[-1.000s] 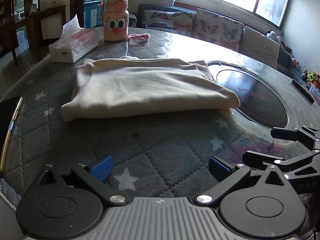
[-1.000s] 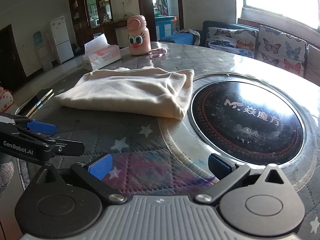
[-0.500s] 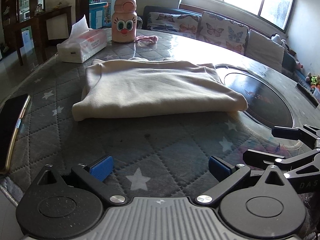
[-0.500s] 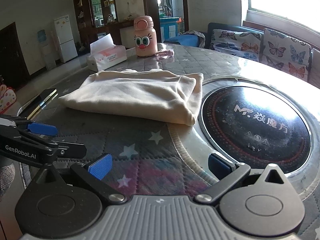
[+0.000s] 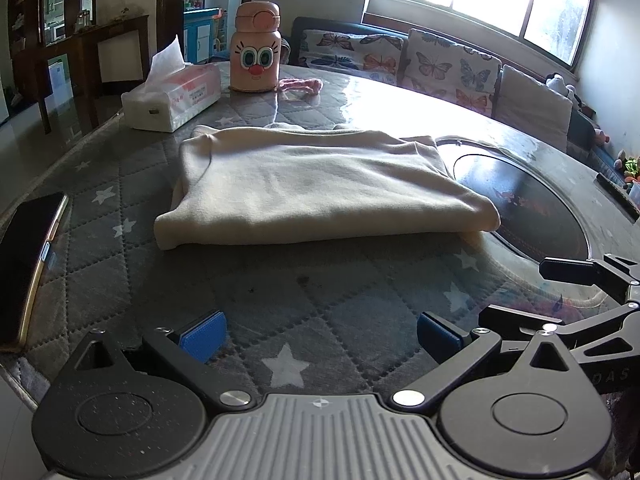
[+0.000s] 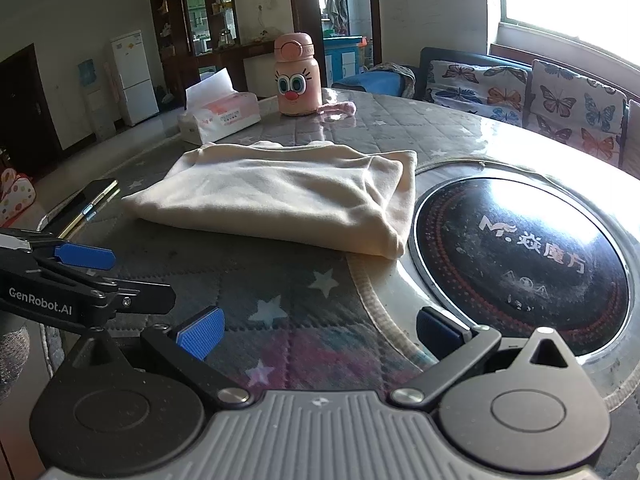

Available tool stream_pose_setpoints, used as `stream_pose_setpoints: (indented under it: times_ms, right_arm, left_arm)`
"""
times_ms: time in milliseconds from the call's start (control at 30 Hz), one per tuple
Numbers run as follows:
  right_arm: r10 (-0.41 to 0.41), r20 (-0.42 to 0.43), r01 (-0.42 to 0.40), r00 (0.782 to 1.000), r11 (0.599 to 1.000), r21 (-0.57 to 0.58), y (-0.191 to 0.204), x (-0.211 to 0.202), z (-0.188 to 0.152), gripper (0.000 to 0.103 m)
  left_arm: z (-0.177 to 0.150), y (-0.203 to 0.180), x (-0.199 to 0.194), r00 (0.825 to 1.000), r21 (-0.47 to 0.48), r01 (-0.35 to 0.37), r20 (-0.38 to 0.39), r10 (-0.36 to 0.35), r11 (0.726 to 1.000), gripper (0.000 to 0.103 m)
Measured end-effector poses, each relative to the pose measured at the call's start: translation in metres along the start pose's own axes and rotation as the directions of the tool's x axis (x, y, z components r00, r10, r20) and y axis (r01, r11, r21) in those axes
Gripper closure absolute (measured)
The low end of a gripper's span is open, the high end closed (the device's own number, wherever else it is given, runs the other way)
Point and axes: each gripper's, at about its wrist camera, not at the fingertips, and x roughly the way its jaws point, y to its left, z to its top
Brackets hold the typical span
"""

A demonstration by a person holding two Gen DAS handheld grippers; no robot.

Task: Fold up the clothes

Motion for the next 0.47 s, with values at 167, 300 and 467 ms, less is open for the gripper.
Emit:
stream_pose_setpoints:
  times_ms: [167, 300, 467]
  right_arm:
    - [0.003, -0.003, -0.003, 1.000, 1.000, -0.001, 0.0012, 0.0019, 0.0001, 0.000]
    - [0.005, -0.006, -0.005, 1.000, 1.000, -0.004, 0.0027, 0.0027, 0.0000, 0.000]
    - [0.010, -0.005, -0.010, 1.000, 1.000, -0.008, 0.0042, 0.0030, 0.0005, 0.000]
  left_arm:
    - [0.0007, 0.0012, -0.0007, 1.000, -0.003, -0.003, 0.005, 0.003, 1.000, 0.000]
    - [0.0012, 0.0022, 0.0001, 1.000, -0.006, -0.008, 0.005, 0.008, 1.000, 0.000]
    - [0.0019, 0.0027, -0.0002, 1.000, -0.002, -0.010, 0.007, 0.010, 1.000, 0.000]
